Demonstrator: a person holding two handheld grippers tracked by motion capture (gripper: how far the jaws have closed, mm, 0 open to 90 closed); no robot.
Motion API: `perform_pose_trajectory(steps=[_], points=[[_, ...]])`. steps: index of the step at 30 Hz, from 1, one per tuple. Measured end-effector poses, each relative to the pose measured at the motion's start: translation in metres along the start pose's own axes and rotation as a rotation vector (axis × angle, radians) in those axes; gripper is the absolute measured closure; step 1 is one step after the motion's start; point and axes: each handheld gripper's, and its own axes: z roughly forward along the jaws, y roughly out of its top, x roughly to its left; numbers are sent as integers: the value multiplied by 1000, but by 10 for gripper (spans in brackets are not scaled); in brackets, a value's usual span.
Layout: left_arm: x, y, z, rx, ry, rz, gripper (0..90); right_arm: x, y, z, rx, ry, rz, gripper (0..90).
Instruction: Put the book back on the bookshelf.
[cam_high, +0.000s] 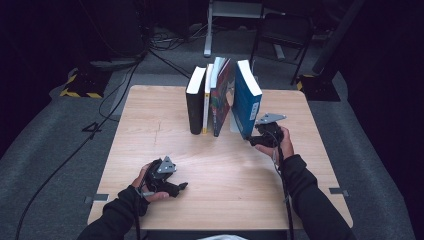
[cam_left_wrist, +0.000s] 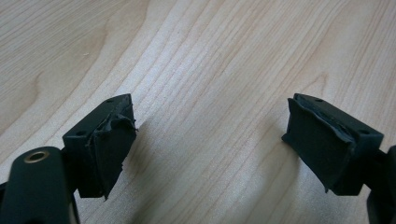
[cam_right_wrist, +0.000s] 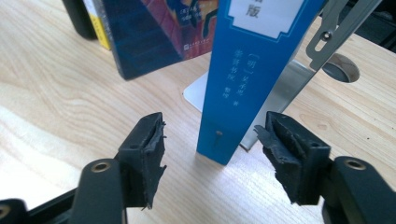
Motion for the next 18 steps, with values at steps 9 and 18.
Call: perform_pose_trajectory(steps=[9, 18], points=[[0, 0, 0, 0, 0, 0, 162, 4, 3, -15, 32, 20, -45, 342], [0, 0, 0, 0, 1, -1, 162, 10, -2, -32, 63, 17, -90, 314]])
